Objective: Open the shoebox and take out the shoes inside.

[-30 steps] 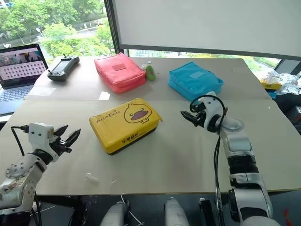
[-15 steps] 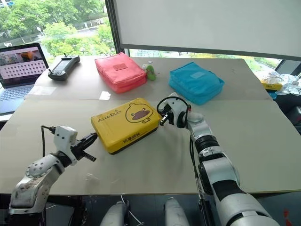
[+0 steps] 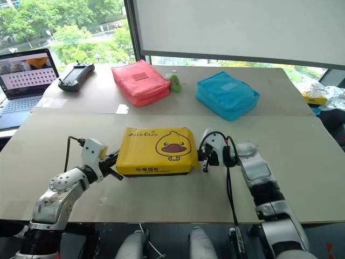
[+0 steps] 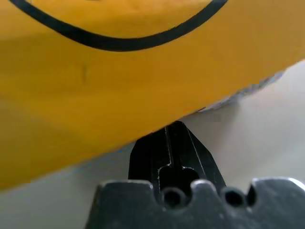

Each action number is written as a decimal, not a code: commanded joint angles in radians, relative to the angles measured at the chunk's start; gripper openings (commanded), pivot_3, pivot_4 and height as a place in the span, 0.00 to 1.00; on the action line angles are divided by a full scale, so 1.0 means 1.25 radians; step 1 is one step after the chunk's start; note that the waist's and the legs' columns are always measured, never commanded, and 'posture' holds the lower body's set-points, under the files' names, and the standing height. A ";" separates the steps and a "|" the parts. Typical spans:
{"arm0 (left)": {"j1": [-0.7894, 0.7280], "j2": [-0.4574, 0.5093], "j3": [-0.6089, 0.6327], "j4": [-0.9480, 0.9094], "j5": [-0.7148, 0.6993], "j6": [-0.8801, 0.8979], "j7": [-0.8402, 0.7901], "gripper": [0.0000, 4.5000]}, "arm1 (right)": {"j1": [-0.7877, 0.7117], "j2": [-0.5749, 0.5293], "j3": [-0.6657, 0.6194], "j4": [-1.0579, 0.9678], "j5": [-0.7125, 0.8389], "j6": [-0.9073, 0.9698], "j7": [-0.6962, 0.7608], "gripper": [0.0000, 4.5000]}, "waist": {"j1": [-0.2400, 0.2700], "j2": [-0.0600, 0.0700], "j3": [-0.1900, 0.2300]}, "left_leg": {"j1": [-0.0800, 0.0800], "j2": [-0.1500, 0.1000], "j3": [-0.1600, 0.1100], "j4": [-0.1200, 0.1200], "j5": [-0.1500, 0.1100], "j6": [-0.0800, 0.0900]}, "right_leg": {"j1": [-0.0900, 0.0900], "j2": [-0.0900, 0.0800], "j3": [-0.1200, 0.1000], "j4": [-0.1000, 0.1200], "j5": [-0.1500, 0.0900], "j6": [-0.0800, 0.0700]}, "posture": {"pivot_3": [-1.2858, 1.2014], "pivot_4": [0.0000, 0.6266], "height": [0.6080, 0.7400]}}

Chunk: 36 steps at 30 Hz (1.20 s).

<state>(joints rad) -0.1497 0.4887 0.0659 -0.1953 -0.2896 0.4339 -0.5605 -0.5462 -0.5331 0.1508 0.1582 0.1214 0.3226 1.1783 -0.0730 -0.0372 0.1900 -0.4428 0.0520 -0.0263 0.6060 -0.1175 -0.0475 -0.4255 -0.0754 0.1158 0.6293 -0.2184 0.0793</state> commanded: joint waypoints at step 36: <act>0.195 0.538 0.535 -0.322 -0.458 0.416 -0.477 0.00 | -0.091 -0.111 -0.021 -0.004 0.236 0.199 0.254 0.01 | -0.004 -0.003 0.002 | -0.002 0.001 0.001 -0.004 0.000 -0.001 | -0.007 -0.001 -0.002 0.001 -0.003 -0.007 | 0.52 0.24 0.88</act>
<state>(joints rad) 0.0858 1.1636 0.6728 -0.5626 -0.8414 0.9392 -1.1603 -0.6159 -0.6824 0.1913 0.1949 0.3391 0.5155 1.5021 -0.0785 -0.0409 0.1923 -0.4450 0.0534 -0.0247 0.6017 -0.1179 -0.0484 -0.4347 -0.0769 0.1140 0.6309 -0.2219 0.0710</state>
